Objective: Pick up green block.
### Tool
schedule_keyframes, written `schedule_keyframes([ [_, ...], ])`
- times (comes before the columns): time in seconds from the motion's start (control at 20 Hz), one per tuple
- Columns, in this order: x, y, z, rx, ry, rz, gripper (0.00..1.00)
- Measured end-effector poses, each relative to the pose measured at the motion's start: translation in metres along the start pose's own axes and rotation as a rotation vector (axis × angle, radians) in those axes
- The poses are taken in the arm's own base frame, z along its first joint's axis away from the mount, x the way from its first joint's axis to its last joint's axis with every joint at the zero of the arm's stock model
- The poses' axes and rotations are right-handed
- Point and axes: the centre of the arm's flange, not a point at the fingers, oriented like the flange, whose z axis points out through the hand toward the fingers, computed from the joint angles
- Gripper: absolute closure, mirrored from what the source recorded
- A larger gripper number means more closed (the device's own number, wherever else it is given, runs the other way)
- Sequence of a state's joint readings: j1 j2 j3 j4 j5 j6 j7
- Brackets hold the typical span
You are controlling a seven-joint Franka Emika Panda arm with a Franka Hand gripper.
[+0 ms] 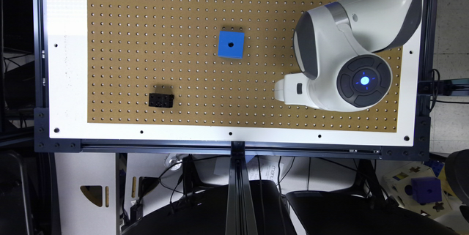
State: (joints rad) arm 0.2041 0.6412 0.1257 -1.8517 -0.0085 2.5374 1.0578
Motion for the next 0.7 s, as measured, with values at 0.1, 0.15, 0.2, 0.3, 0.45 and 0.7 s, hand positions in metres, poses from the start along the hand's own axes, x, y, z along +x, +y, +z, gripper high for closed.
schedule_keyframes([
  [0.1,0.0006,-0.0011,0.0025,-0.001,0.0,0.0,0.0],
  [0.15,0.0009,-0.0012,0.0025,-0.002,0.0,0.001,0.0],
  [0.2,0.0009,-0.0012,0.0025,-0.002,0.0,0.001,0.0],
  [0.3,0.001,-0.001,0.0025,-0.003,0.0,0.001,0.0],
  [0.45,0.0012,-0.0011,0.0022,-0.002,0.0,0.001,1.0],
  [0.7,0.0018,-0.0004,0.0023,-0.005,0.0,0.002,1.0],
])
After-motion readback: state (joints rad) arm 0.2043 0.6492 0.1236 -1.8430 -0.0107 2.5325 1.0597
